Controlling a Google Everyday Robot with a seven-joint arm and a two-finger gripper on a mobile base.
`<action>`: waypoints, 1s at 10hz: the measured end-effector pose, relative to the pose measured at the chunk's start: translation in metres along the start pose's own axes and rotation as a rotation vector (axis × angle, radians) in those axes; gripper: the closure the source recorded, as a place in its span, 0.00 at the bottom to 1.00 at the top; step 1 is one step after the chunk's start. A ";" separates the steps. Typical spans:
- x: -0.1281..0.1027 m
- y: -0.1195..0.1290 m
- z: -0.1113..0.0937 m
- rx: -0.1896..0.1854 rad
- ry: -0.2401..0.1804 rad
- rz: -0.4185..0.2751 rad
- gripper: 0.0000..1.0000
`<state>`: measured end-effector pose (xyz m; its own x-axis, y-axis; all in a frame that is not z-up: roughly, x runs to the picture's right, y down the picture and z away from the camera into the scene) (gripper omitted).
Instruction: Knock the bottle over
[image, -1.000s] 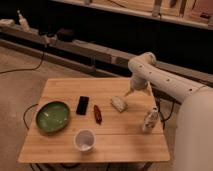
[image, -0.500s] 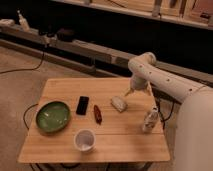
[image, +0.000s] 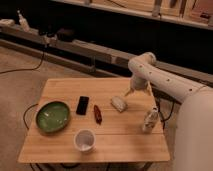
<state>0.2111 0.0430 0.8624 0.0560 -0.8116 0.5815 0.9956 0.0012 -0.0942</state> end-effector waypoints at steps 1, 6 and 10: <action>0.000 0.000 0.000 0.001 0.000 0.000 0.20; 0.004 0.000 -0.005 0.000 0.000 0.007 0.21; 0.009 0.058 -0.018 0.041 -0.016 0.230 0.51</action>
<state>0.2680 0.0256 0.8478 0.2826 -0.7781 0.5611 0.9587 0.2087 -0.1934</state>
